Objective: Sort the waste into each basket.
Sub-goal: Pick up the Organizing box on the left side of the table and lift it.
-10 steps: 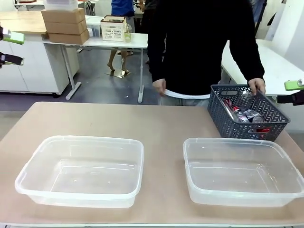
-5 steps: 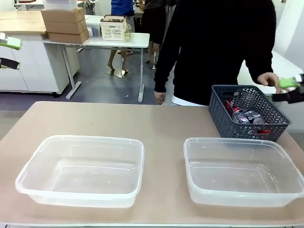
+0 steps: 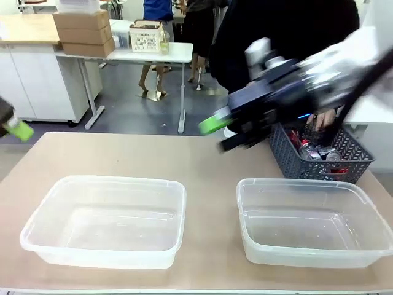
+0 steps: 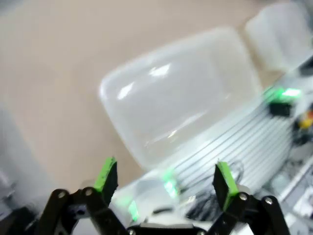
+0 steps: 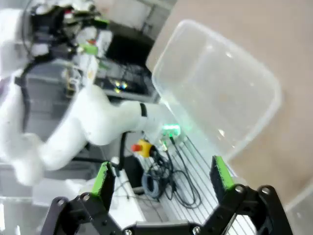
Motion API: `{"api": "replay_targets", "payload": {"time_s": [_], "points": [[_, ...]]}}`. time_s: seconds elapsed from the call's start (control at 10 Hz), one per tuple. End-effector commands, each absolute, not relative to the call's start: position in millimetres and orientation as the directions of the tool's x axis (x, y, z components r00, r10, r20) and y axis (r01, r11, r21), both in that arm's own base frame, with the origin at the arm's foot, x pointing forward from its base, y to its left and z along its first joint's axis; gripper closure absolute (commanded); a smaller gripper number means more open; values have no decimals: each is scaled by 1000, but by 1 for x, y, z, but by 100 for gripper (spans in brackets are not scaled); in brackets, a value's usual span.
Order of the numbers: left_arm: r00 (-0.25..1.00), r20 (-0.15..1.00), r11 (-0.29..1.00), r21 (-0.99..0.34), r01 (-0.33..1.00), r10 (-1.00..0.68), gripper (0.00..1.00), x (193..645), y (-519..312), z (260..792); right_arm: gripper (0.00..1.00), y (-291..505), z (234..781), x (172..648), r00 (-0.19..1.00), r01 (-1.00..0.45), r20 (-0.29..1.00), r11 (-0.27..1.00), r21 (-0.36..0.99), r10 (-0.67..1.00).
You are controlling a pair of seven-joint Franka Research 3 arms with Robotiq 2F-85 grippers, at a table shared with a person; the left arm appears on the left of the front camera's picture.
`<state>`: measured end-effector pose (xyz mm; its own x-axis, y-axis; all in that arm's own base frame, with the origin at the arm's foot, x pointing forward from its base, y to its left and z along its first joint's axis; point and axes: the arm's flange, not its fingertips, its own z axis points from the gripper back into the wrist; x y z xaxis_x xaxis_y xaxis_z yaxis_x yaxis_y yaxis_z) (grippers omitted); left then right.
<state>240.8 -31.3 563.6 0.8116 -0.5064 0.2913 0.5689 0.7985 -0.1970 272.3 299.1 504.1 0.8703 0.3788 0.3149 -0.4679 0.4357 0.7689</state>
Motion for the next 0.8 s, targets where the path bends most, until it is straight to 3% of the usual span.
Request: {"api": "replay_targets", "payload": {"time_s": [0.0,0.1,0.2,0.4,0.5,0.7], "points": [[740,106,734,-98,672,-664,0,238,-55,537,0,300,478,312,878,-451,265,506,735,399],[812,291,798,-197,569,-506,0,241,-31,564,0,268,474,325,880,-448,281,470,761,383],[812,291,798,-197,569,-506,0,241,-31,564,0,321,485,279,866,-468,286,467,750,409],[812,291,798,-197,569,-506,0,241,-31,564,0,303,466,305,877,-446,258,488,750,404],[800,254,788,-175,590,-543,0,238,-36,559,0,332,463,298,898,-409,175,623,667,403],[837,221,853,-34,520,-501,0,241,-42,491,0,389,437,295,950,-310,92,864,396,299]]}}
